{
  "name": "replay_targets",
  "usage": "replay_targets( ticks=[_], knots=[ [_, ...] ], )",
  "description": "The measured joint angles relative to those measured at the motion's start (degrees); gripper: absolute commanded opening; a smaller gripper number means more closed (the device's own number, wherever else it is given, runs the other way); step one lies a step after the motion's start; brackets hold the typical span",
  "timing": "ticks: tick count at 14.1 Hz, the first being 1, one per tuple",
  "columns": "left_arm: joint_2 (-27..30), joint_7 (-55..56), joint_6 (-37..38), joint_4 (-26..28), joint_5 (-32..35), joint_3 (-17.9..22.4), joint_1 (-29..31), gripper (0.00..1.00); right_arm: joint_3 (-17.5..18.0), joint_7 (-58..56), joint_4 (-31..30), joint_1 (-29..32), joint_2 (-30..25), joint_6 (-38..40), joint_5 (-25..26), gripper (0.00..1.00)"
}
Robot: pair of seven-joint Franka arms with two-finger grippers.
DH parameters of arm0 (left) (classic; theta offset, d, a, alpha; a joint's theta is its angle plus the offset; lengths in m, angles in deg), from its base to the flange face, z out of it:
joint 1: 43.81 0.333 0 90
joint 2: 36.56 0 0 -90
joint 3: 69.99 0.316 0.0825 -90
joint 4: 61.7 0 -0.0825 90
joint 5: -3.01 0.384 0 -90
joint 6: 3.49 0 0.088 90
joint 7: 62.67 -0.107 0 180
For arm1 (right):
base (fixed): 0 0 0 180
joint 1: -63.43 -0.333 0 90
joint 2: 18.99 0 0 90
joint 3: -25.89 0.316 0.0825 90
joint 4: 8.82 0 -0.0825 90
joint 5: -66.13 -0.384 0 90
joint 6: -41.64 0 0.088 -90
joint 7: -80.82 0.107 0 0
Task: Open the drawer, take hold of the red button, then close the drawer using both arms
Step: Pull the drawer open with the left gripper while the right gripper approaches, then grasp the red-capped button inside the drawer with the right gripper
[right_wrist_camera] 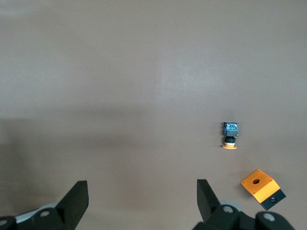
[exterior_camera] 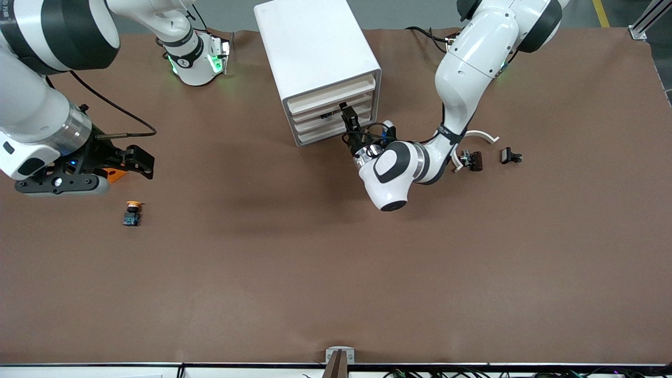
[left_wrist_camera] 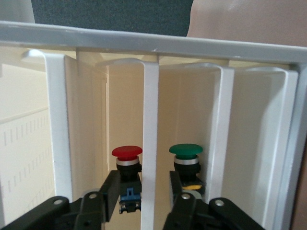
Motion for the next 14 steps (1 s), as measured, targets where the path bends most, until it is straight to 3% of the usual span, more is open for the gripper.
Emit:
replay_targets(
  ticks=[2,3,4,5,8,11,14],
  knots=[
    [-0.06,0.00,0.00,0.00,-0.01,-0.02,-1.21,0.42,-0.02,0.39,0.13,-0.19,0.34,0.02,-0.01,1.00],
    [-0.18,0.00,0.00,0.00,-0.01,-0.02,-1.70,0.33,-0.01,1.87,0.15,-0.63,0.56,0.03,-0.02,1.00],
    [-0.45,0.00,0.00,0.00,-0.01,-0.02,-2.05,0.12,0.00,4.32,0.16,-1.26,0.84,0.04,-0.05,1.00],
    [-0.84,0.00,0.00,0.00,-0.01,-0.02,-2.30,0.00,0.01,7.03,0.17,-2.03,1.15,0.04,-0.12,1.00],
    [-1.52,-0.16,0.34,-0.14,-0.32,-0.05,-2.73,0.00,0.12,17.75,0.21,-6.05,1.69,0.04,-0.69,1.00],
    [-1.53,-0.50,0.61,-1.34,-0.02,0.76,-2.77,0.00,0.17,28.27,0.23,-10.03,2.51,0.05,-4.54,1.00],
    [-1.55,-2.52,1.53,-4.39,0.11,5.20,-2.61,0.00,0.15,38.70,0.26,-12.90,3.61,0.05,-6.54,1.00]
  ],
)
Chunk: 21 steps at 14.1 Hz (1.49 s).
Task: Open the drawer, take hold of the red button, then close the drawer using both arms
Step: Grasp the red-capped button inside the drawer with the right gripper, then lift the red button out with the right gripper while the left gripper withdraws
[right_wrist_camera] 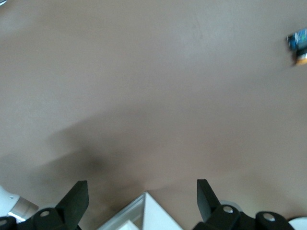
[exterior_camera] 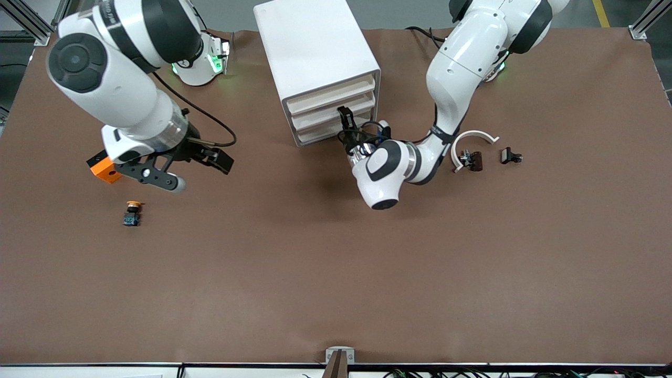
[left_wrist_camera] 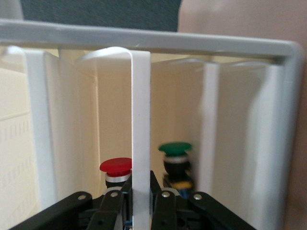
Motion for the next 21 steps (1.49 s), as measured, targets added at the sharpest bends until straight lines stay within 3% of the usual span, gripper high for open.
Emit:
replay_targets(
  ticks=[3,7,8,9,11,18,21],
  knots=[
    [0.00,-3.04,1.35,-2.74,-0.01,4.05,2.01,0.00,0.00,12.75,0.03,-4.52,1.72,-0.62,-0.02,1.00],
    [-0.29,-6.04,0.87,-4.54,-0.07,4.51,5.69,0.02,0.03,28.36,0.06,-11.30,4.74,-4.14,-0.02,1.00],
    [-0.35,-6.53,0.85,-4.66,-0.10,4.54,6.27,0.22,0.03,32.40,0.06,-13.13,5.55,-4.77,-0.02,1.00],
    [-0.37,-6.69,0.83,-4.79,-0.11,4.62,6.61,0.36,0.03,36.86,0.08,-14.95,6.32,-5.50,-0.02,1.00],
    [-0.36,-8.66,-0.97,-5.28,0.01,5.55,6.83,1.00,0.01,44.27,0.10,-17.79,7.69,-6.90,-0.01,1.00],
    [-0.02,-15.76,-1.35,-9.86,2.90,7.53,11.37,1.00,0.00,55.66,0.04,-22.39,13.28,-13.88,-0.02,1.00],
    [0.51,-24.20,-1.89,-12.31,4.56,13.63,11.82,1.00,-0.01,57.10,0.01,-23.55,15.97,-15.79,-0.04,1.00]
  ],
)
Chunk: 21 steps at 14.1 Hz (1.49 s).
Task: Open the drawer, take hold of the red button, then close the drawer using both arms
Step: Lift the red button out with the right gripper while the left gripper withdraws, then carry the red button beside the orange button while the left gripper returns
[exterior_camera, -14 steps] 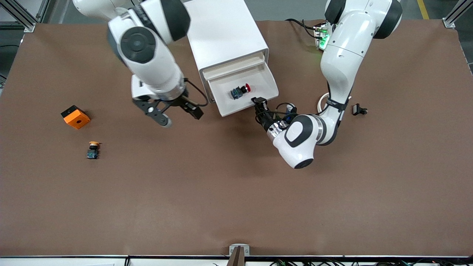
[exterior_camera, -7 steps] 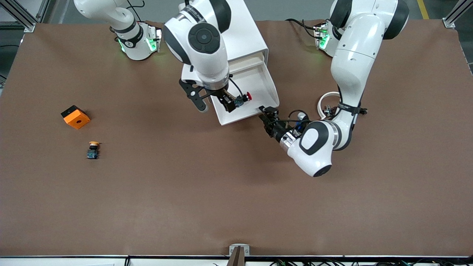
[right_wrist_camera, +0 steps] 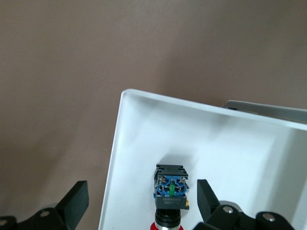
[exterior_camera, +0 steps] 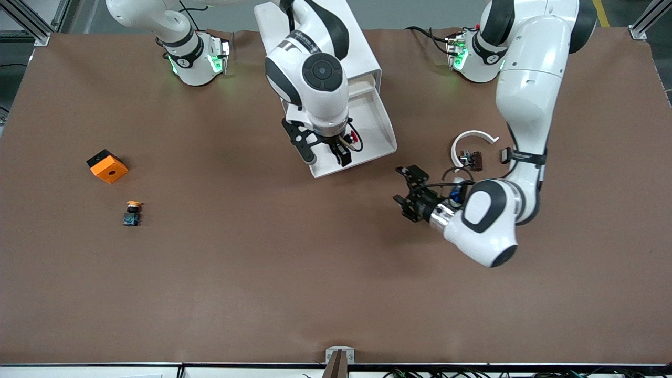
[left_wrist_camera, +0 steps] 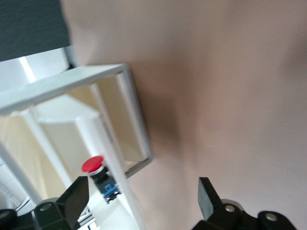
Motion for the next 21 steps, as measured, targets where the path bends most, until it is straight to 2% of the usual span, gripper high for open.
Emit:
replay_targets(
  ticks=[2,4,6,9,10,11,13,14,16,21],
  knots=[
    [0.89,-7.52,0.14,-0.61,1.61,4.41,0.32,1.00,0.00,0.39,-0.23,-0.92,1.47,-0.73,-0.02,1.00],
    [2.99,-17.09,0.21,-1.04,7.98,5.34,0.71,1.00,0.00,0.92,-0.50,-1.92,2.21,-0.72,-0.03,1.00],
    [5.56,-31.30,0.18,-1.34,11.83,5.63,0.60,1.00,0.00,1.79,-1.19,-2.72,2.37,-0.70,-0.03,1.00],
    [8.96,-51.58,-0.02,-1.55,16.90,9.32,0.16,1.00,-0.04,2.07,-2.24,-2.90,2.39,-0.70,-0.03,1.00],
    [9.86,-54.98,-0.62,-1.55,17.51,10.02,0.31,1.00,-0.06,2.06,-2.45,-2.92,2.39,-0.70,-0.03,0.90],
    [10.76,-57.10,-1.45,-1.58,18.16,10.39,0.43,1.00,-0.06,2.05,-2.61,-3.03,2.39,-0.70,-0.03,0.76],
    [12.85,-63.18,-2.17,-1.62,21.68,10.54,0.37,1.00,-0.05,2.05,-2.63,-3.31,2.39,-0.71,-0.03,0.35],
    [13.83,-67.36,-2.19,-1.61,24.28,10.53,0.10,1.00,-0.05,2.04,-2.63,-3.38,2.39,-0.74,-0.03,0.21],
    [15.39,-72.34,-2.97,-1.60,28.11,10.50,-0.99,1.00,-0.07,2.03,-2.63,-3.40,2.38,-0.79,-0.02,0.17],
    [20.32,-74.58,-9.97,0.48,32.02,9.45,-4.51,1.00,-1.20,-0.72,-0.99,-1.94,2.06,0.65,-0.03,0.17]
  ],
)
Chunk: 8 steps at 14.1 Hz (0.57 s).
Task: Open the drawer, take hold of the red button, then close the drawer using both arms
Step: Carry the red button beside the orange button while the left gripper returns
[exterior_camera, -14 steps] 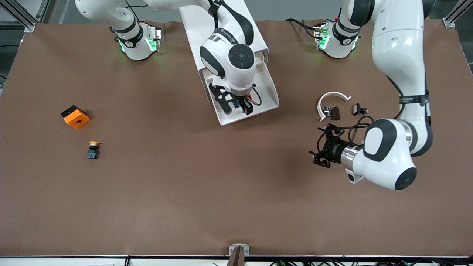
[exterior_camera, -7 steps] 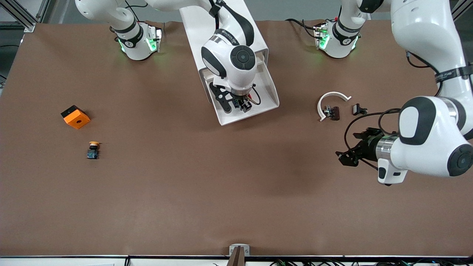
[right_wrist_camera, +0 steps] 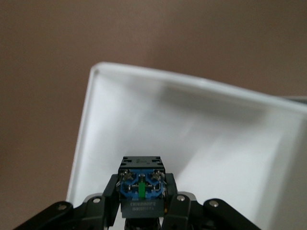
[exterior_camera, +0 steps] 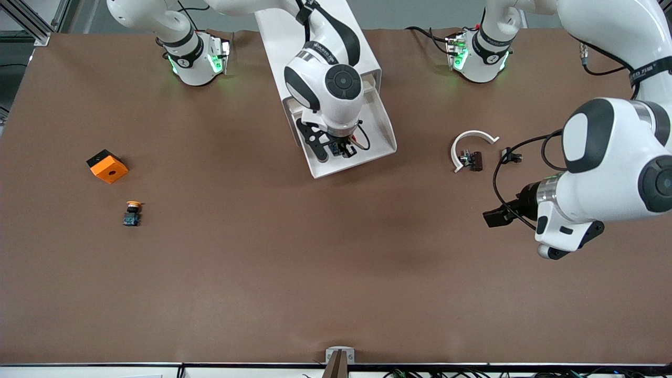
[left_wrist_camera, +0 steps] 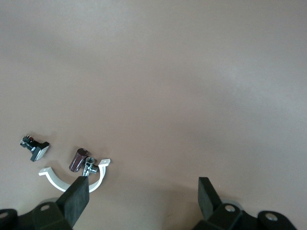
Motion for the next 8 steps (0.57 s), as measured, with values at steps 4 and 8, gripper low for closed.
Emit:
replay_targets(
  ticks=[4,8],
  knots=[
    [1.21,-0.02,-6.39,4.74,2.39,-0.38,-4.61,1.00,-0.51,-18.33,7.99,11.53,-4.22,18.26,-3.16,0.17],
    [1.54,3.09,-14.53,11.40,2.43,-0.57,-11.05,1.00,-0.99,-49.70,8.33,25.50,-8.40,25.09,-1.73,0.17]
  ],
)
